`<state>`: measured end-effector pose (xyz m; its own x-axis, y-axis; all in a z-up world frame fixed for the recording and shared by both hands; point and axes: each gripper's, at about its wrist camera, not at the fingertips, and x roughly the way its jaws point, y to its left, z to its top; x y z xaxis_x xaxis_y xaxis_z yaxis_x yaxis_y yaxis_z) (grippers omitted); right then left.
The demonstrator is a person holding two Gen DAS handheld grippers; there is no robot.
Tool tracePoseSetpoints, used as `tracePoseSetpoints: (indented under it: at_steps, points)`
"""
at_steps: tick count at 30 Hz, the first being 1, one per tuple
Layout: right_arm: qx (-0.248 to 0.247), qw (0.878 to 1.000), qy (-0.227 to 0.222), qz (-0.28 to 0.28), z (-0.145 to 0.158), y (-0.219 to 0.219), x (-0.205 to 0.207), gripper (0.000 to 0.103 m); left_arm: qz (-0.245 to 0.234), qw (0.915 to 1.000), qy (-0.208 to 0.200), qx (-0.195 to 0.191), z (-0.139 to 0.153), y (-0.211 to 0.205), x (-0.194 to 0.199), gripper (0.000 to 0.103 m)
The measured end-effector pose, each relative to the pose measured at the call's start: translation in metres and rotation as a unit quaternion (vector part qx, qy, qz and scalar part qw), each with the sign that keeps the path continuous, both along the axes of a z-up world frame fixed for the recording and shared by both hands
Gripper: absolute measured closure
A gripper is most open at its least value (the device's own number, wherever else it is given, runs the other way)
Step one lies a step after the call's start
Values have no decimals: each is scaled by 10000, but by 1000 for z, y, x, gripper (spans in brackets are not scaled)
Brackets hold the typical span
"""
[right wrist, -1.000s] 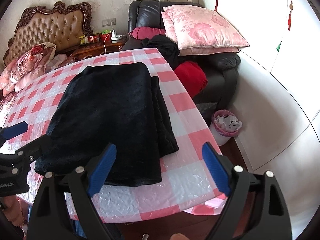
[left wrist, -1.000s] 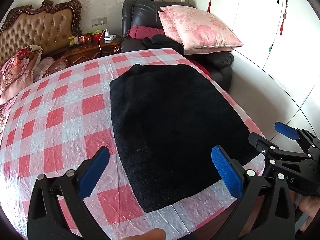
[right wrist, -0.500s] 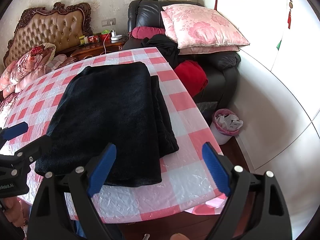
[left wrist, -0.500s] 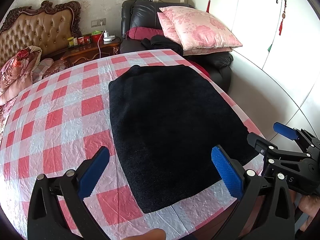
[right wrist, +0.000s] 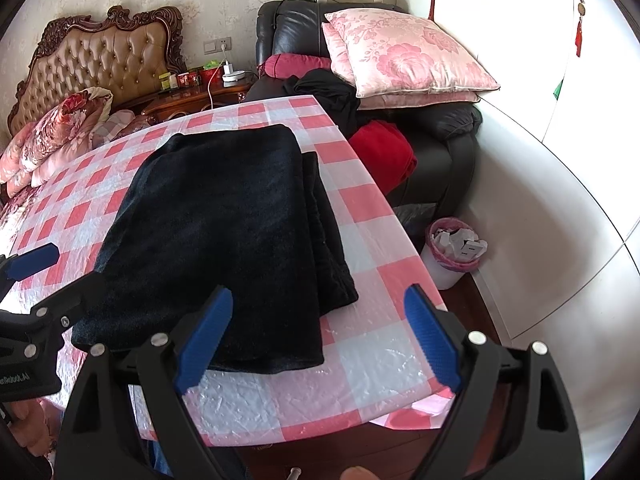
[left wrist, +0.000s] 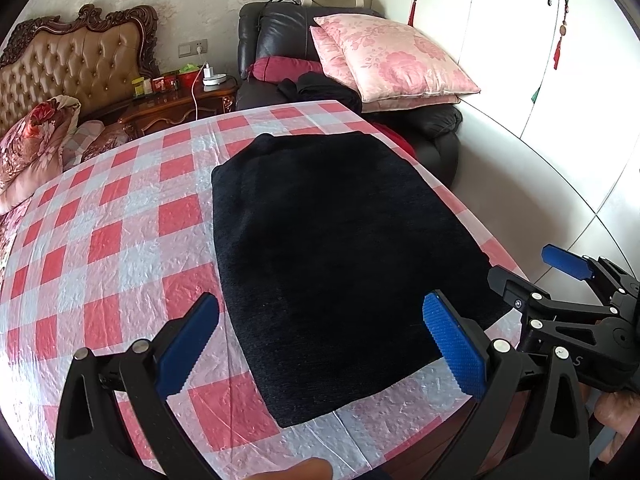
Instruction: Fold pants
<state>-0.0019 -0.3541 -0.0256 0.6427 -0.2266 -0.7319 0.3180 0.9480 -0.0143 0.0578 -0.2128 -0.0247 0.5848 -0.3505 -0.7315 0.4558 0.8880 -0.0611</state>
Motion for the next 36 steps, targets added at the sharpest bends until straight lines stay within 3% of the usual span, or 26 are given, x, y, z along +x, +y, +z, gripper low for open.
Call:
tracePoseSetpoints:
  at_steps: [29,36]
  points:
    - [31,10000,-11,-14,2,0,0,15,-94,9999,-18,-57,-1,-5,0,4]
    - [54,9999,-47,-90,5,-2,-3,15,-473,9984,-83,-302,1,-14,0,4]
